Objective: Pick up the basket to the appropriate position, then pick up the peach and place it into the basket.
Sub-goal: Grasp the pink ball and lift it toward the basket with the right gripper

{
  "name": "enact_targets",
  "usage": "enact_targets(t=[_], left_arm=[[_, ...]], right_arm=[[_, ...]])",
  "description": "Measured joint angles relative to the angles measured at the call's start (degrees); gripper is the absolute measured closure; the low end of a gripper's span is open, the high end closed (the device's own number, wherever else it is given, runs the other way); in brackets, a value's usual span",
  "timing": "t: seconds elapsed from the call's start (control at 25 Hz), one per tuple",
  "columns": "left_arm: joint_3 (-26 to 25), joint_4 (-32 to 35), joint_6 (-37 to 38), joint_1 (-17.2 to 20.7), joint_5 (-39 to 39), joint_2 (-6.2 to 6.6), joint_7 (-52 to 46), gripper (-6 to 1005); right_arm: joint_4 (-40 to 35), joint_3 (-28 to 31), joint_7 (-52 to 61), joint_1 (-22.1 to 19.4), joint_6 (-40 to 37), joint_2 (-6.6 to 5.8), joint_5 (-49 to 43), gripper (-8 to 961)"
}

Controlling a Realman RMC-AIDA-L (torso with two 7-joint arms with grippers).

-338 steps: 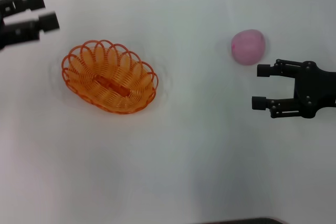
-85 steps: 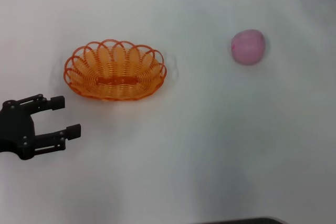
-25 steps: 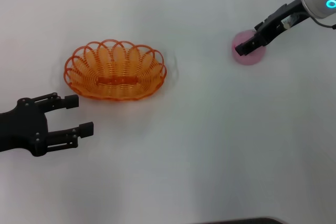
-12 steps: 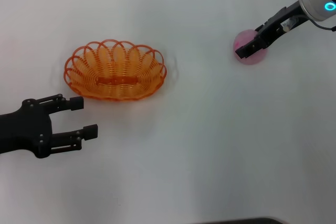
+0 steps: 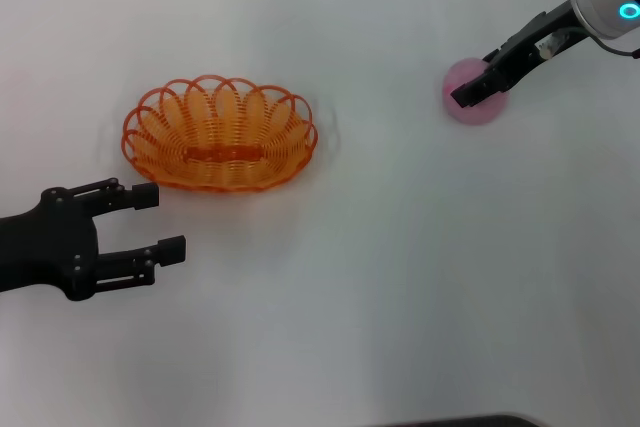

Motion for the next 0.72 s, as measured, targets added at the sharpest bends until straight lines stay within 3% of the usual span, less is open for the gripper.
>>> enact_targets(t=[0.04,0.48,0.72], left_arm=[[-0.1,0.0,0.0,0.0,0.0,0.0,0.0,202],[-0.4,0.2,0.2,0.1,-0.1,0.01,0.0,201],[-0.4,0.3,0.2,0.1,-0.1,0.01,0.0,202]], right_arm=[[0.0,0.0,0.0,0.0,0.0,0.0,0.0,93],[-0.2,0.0,-0.4,0.0,-0.1,0.0,0.0,544],[-0.2,0.0,-0.5,0.0,0.0,0.0,0.0,656]])
